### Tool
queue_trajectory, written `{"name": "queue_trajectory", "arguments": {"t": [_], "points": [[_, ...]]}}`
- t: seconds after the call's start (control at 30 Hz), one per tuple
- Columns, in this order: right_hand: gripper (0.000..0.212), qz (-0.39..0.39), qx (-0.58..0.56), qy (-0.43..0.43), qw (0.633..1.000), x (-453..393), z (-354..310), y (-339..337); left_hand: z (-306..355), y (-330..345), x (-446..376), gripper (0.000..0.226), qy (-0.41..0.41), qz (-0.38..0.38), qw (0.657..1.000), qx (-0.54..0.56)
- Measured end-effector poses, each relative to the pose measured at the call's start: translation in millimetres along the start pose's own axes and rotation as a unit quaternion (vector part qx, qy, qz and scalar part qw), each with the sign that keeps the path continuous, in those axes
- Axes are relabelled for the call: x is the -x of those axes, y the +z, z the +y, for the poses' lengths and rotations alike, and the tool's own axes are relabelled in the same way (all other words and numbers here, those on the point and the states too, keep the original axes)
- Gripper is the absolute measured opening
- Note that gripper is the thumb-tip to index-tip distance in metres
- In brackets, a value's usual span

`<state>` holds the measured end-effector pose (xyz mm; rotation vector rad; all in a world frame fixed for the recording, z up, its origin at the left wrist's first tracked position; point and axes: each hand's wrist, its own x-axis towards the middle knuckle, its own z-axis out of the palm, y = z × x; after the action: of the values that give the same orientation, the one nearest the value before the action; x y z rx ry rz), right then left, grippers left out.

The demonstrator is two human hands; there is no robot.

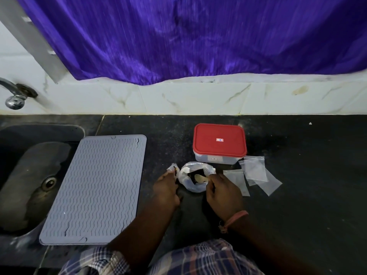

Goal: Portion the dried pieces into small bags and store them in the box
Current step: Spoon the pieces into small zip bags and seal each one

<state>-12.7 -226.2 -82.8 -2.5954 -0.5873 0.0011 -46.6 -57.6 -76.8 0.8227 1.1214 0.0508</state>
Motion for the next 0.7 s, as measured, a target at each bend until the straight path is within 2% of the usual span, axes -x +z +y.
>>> {"name": "queue_trajectory", "arguments": {"t": [0.13, 0.2, 0.27, 0.3, 0.33, 0.4, 0.43, 0.53, 0.7], "points": [[0.014, 0.0, -0.059, 0.068, 0.996, -3.4, -7.2, 9.9, -2.0, 1.4, -5.9, 0.043, -0.017, -0.049, 0.999, 0.002], [0.014, 0.006, -0.077, 0.084, 0.993, -3.1, -12.5, 13.3, -3.6, -0.4, -9.5, 0.043, -0.019, -0.05, 0.998, -0.013], [0.012, 0.009, -0.139, 0.163, 0.977, -6.5, -15.0, 16.4, -3.6, -1.7, -10.6, 0.041, -0.033, -0.059, 0.998, -0.018], [0.014, 0.0, -0.195, 0.245, 0.95, -11.2, -13.0, 18.3, -3.2, -2.1, -11.2, 0.038, -0.042, -0.065, 0.997, -0.014], [0.016, -0.02, -0.257, 0.332, 0.907, -15.8, -10.8, 19.3, -2.4, -1.3, -10.3, 0.036, -0.048, -0.069, 0.996, -0.01], [0.021, -0.045, -0.33, 0.433, 0.838, -19.8, -4.2, 22.1, -0.8, 0.6, -10.4, 0.035, -0.054, -0.077, 0.996, -0.003], [0.021, -0.045, -0.339, 0.438, 0.832, -19.1, -2.9, 20.7, -0.7, 0.8, -11.9, 0.036, -0.055, -0.078, 0.995, 0.002], [0.018, 0.007, -0.328, 0.387, 0.862, -12.0, -10.3, 13.8, 1.6, -0.3, -10.8, 0.036, -0.063, -0.073, 0.995, 0.005], [0.019, 0.016, -0.355, 0.382, 0.853, -0.8, -3.6, 16.6, 5.4, -0.5, -16.1, 0.035, -0.07, -0.067, 0.995, 0.022]]}}
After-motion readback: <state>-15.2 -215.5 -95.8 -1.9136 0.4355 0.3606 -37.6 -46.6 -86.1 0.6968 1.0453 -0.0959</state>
